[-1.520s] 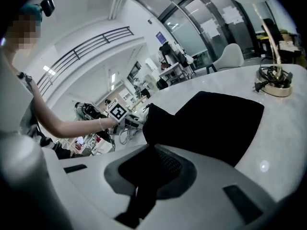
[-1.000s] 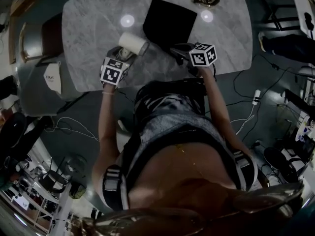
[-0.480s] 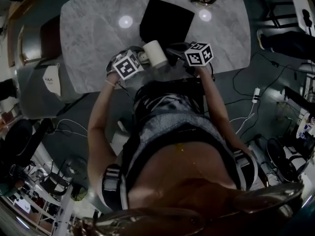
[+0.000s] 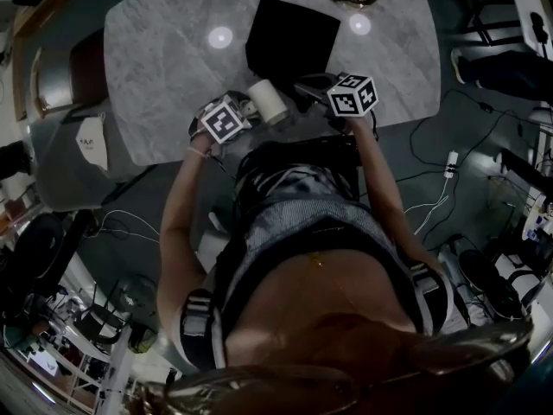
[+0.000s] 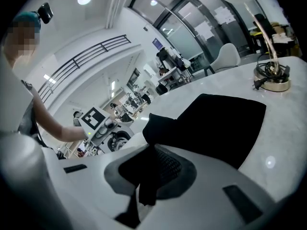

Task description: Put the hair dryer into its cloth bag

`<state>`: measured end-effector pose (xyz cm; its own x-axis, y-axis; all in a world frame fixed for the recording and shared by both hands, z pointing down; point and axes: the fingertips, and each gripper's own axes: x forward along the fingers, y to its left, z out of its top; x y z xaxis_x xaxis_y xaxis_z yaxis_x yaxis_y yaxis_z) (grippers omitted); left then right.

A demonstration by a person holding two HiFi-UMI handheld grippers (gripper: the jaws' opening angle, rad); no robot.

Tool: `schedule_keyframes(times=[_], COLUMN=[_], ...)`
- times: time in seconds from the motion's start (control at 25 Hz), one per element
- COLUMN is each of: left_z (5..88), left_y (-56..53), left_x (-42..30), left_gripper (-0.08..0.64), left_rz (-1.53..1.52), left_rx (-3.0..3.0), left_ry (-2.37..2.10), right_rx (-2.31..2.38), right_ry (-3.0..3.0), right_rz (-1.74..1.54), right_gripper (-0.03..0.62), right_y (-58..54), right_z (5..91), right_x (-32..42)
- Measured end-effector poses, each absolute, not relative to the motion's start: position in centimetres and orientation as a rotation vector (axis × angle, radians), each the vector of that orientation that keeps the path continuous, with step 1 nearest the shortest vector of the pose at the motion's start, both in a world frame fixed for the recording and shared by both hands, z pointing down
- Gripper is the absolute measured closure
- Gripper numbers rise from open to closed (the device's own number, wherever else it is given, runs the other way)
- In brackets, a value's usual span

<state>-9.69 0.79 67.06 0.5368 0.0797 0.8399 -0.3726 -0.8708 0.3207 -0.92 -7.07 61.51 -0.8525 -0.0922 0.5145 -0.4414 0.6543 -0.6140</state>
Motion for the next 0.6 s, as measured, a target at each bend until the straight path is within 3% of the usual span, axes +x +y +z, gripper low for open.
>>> schedule_keyframes(times=[0.6], left_z=[66.2], left_y=[-2.0], left_x=[-6.0], left_gripper=[0.282], left_rz=[1.395], left_rx=[2.387], left_ry=[-0.048], right_rx=[0.241], right_ry=[-2.416], right_rz=[0.801], right_gripper=[0.515], right_y=[-5.2], right_z=[60.5], right_x=[-0.9])
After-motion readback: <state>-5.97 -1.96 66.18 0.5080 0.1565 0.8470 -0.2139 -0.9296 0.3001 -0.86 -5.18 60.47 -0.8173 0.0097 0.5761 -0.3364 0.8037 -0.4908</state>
